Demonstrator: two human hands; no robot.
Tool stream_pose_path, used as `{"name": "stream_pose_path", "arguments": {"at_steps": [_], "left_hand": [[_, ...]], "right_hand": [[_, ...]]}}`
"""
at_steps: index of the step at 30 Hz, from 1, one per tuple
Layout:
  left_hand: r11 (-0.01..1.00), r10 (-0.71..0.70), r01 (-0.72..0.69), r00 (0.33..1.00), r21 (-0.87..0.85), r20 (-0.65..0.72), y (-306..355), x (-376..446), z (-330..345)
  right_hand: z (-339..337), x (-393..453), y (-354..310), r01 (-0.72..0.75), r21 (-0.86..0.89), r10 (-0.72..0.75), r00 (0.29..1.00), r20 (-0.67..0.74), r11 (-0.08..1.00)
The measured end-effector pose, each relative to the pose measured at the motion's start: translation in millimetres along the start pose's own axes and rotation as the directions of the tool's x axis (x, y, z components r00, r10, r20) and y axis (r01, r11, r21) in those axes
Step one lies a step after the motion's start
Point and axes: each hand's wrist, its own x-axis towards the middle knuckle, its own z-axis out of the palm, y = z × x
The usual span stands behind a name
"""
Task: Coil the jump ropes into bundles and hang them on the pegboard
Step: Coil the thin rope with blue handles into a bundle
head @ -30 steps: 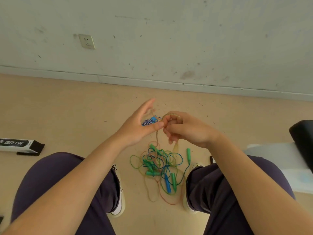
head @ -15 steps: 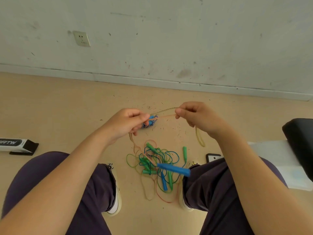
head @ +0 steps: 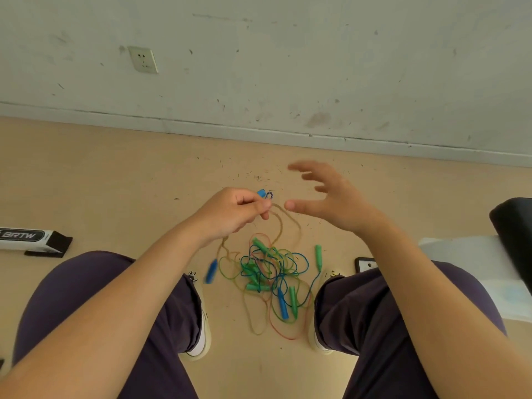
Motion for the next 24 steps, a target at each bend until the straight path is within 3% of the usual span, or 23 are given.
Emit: {"name": "stream_pose_path", "arguments": {"at_steps": [4, 9, 11, 13, 15, 17, 21, 24], "left_hand": [[0.995, -0.017, 0.031, 0.988, -0.092, 0.154, -1, -1, 3], [0.994, -0.002, 0.019, 0.988, -0.11, 0.154, -1, 0, 0], [0.991, 0.002, 0.018, 0.989, -0.134, 0.149, -1, 0, -1], [0.993, -0.015, 0.032, 0.988, -0.111, 0.151, -3, 1, -3], [0.997, -0.051, 0.059, 0.983, -0.043, 0.177, -6, 2, -8], [0.997, -0.081, 0.083, 0.974, 0.002, 0.21, -8, 1, -12], [0.997, -0.077, 0.075, 0.971, 0.02, 0.225, -9, 0, -13], [0.998, -0.062, 0.058, 0.965, 0.022, 0.254, -8, 0, -7]], "right_hand": [[27, 1, 3, -0.032, 0.025, 0.026, 0.979, 0.203, 0.999], [30, 4, 0, -0.071, 0.018, 0.067, 0.984, 0.164, 0.997], [23, 3, -3, -0.04, 0.033, 0.037, 0.996, 0.084, 0.999], [16, 4, -3, -0.019, 0.122, 0.03, 0.995, -0.094, 0.992], [7, 7, -1, -0.022, 0.18, 0.072, 0.959, -0.274, 0.983], [1, 8, 3, -0.039, 0.167, 0.097, 0.93, -0.354, 0.985], [6, 5, 4, -0.019, 0.05, 0.032, 0.958, -0.284, 0.999], [19, -1, -6, 0.095, -0.006, -0.095, 0.994, -0.062, 0.995]]}}
